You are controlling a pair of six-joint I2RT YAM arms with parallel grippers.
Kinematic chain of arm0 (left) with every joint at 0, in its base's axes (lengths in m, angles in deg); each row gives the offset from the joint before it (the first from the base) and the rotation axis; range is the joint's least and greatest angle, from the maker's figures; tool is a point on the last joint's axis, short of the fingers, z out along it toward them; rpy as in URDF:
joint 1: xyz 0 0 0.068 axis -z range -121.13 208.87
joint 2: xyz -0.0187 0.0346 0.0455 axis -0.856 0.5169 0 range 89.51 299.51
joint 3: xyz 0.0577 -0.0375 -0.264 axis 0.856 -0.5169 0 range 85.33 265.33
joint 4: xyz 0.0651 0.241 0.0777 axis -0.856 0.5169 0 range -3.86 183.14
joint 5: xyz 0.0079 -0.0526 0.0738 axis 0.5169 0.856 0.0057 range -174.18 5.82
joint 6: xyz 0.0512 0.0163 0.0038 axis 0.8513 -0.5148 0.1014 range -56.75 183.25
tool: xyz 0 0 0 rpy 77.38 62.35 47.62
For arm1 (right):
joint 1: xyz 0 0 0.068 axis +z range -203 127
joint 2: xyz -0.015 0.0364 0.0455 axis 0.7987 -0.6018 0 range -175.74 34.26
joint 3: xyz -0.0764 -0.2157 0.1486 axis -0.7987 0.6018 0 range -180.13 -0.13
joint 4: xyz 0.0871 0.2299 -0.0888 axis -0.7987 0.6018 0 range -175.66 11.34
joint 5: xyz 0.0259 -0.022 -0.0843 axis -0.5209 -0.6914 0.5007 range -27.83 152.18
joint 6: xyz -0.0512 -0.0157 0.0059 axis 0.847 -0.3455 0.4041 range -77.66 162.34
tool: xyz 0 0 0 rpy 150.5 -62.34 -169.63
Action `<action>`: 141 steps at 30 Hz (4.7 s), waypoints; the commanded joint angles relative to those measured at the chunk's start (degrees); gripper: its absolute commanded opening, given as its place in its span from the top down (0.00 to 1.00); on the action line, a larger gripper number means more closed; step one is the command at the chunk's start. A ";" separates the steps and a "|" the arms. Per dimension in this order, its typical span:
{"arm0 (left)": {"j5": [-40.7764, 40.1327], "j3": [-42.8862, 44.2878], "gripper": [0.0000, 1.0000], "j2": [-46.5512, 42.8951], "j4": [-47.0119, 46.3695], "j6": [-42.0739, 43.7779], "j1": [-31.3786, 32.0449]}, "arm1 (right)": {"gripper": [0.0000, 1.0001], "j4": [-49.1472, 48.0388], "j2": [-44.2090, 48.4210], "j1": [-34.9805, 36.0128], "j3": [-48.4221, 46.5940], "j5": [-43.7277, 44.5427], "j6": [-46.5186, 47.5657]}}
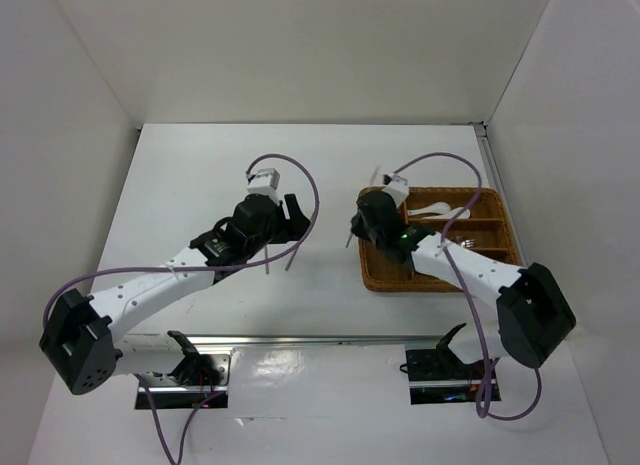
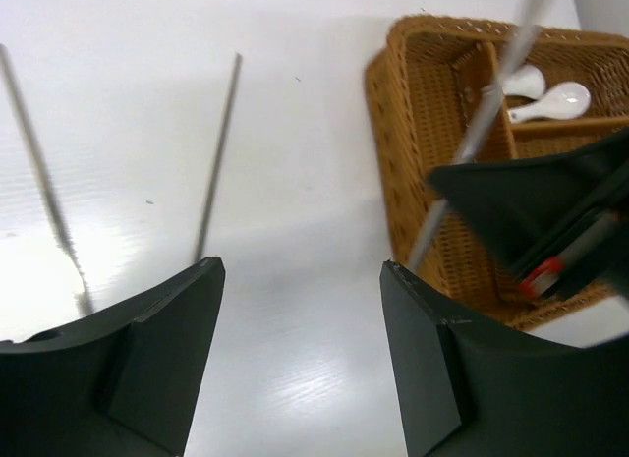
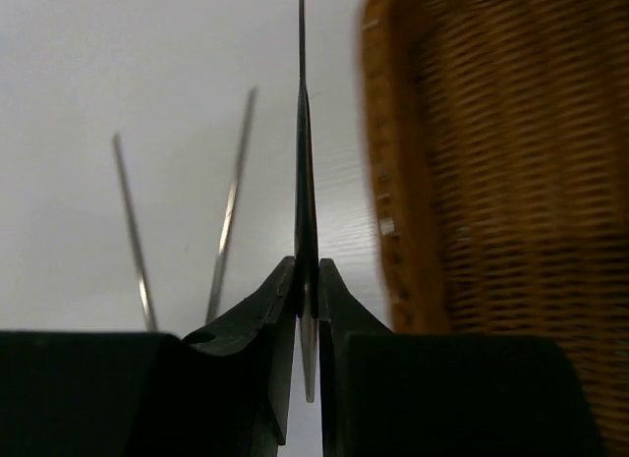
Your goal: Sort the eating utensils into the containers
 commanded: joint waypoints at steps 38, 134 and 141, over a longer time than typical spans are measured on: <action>-1.58 -0.25 0.19 5.04 2.66 5.37 -4.12 | 0.88 50.41 25.61 -22.82 16.24 20.78 -66.09; 3.43 19.17 0.88 34.32 -23.36 -27.49 11.87 | 0.14 28.88 37.21 -22.82 12.28 16.82 -20.04; 0.79 21.72 0.70 36.34 -18.53 -27.50 11.87 | 0.14 28.35 37.21 -22.82 12.28 16.30 -19.51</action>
